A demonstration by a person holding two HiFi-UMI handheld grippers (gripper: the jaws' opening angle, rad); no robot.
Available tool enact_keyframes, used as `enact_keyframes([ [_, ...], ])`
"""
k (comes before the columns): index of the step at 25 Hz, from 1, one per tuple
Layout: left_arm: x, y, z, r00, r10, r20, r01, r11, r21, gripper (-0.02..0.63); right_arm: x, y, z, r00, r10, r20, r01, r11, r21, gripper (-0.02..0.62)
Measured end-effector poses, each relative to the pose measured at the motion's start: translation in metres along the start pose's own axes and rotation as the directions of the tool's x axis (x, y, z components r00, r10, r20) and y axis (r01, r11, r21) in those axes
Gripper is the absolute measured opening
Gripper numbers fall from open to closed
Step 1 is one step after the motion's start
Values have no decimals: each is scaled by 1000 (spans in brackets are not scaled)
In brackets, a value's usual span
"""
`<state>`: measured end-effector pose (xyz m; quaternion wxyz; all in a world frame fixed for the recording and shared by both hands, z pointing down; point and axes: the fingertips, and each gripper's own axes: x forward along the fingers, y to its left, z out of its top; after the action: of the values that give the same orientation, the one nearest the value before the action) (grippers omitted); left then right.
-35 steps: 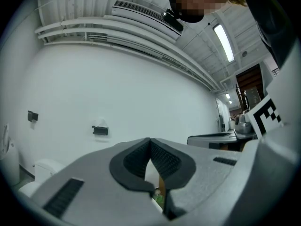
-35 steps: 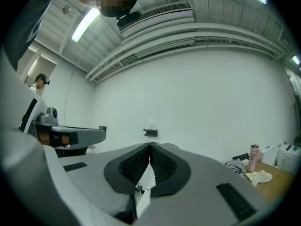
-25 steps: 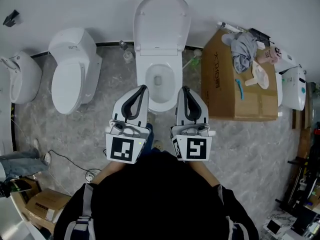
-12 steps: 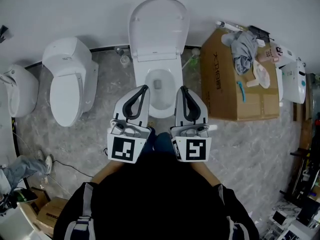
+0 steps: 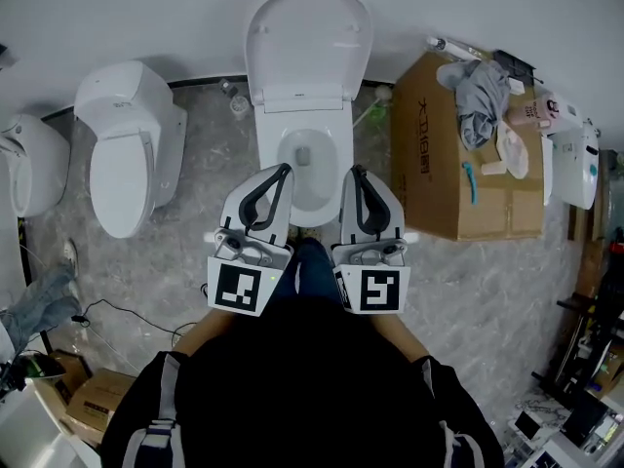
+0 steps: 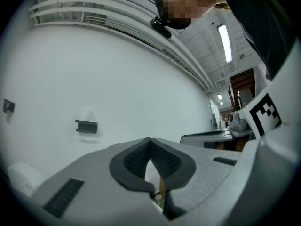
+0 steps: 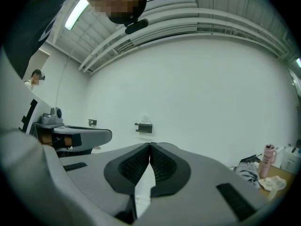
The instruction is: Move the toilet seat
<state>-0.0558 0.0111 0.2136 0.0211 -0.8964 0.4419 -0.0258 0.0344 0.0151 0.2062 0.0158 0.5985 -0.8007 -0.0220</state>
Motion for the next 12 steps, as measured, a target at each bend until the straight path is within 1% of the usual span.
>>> enact_keyframes([
  [7, 26, -3, -22, 1000, 17, -14, -17, 1000, 1, 5, 18, -17, -29, 999, 43, -25, -43, 999, 9, 21],
  [12, 33, 5, -55, 997, 42, -72, -45, 998, -39, 5, 28, -24, -58, 997, 50, -55, -49, 998, 24, 21],
])
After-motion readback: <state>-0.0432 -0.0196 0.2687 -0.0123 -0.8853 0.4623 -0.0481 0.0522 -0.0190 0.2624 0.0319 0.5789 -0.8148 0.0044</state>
